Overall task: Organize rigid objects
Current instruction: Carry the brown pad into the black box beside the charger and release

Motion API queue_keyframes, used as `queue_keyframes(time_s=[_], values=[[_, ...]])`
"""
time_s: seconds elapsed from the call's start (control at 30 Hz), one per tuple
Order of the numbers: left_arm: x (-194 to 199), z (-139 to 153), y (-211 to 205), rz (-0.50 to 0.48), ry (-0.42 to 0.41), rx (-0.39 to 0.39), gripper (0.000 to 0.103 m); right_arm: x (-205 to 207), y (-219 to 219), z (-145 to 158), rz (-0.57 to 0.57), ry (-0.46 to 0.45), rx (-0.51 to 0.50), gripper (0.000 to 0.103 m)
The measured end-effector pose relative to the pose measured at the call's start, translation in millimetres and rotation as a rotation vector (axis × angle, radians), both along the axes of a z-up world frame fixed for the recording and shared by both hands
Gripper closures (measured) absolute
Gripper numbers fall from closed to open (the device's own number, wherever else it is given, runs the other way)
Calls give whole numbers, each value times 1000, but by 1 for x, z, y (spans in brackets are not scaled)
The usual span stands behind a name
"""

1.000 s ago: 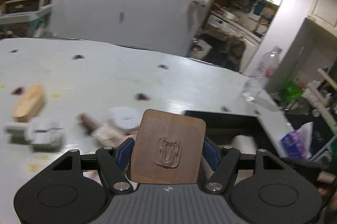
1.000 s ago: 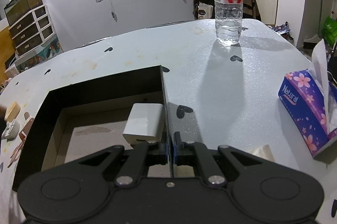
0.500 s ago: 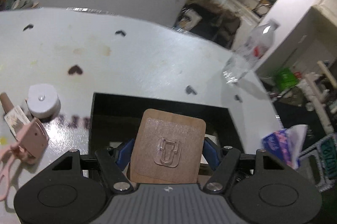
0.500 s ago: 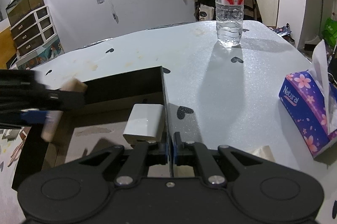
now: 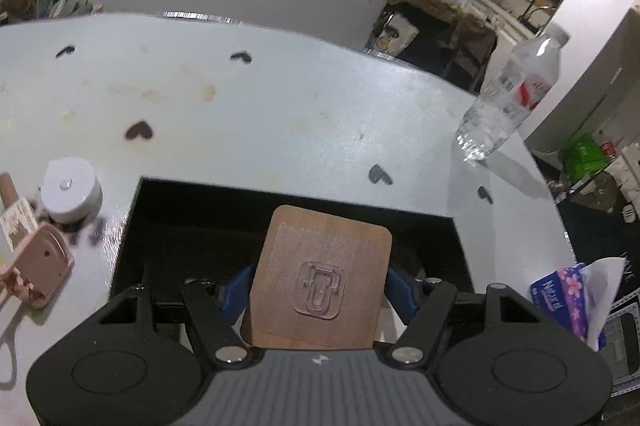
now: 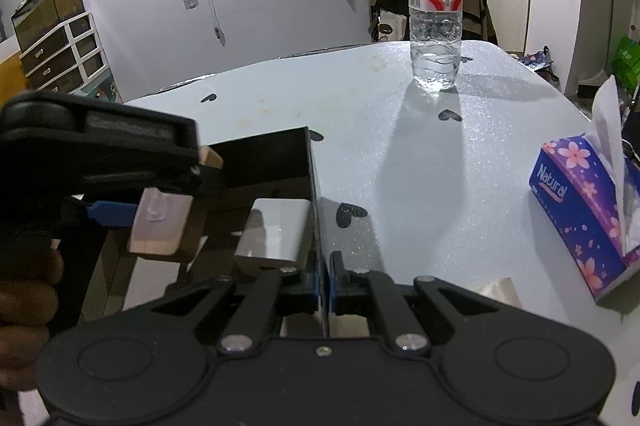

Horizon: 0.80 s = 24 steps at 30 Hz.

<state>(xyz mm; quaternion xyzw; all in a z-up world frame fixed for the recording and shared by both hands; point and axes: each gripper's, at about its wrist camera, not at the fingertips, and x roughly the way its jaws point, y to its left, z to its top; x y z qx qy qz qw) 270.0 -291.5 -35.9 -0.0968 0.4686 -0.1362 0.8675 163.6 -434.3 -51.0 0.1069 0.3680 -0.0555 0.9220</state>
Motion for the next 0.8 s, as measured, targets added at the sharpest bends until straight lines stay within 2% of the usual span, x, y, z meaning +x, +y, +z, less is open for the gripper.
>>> queue_keyframes(time_s=[0.17, 0.33, 0.4, 0.47, 0.6, 0.8], values=[[7, -14, -1, 45, 76, -7, 33, 0, 0, 0, 0, 0, 0, 98], [11, -22, -1, 82, 124, -55, 33, 0, 0, 0, 0, 2, -2, 98], [10, -21, 0, 98, 119, -72, 29, 0, 0, 0, 0, 2, -1, 98], [10, -19, 1, 98, 117, -79, 17, 0, 0, 0, 0, 2, -1, 98], [9, -12, 4, 96, 99, -74, 12, 1, -1, -1, 0, 3, 3, 98], [3, -3, 6, 32, 82, -85, 7, 2, -1, -1, -1, 6, 3, 98]])
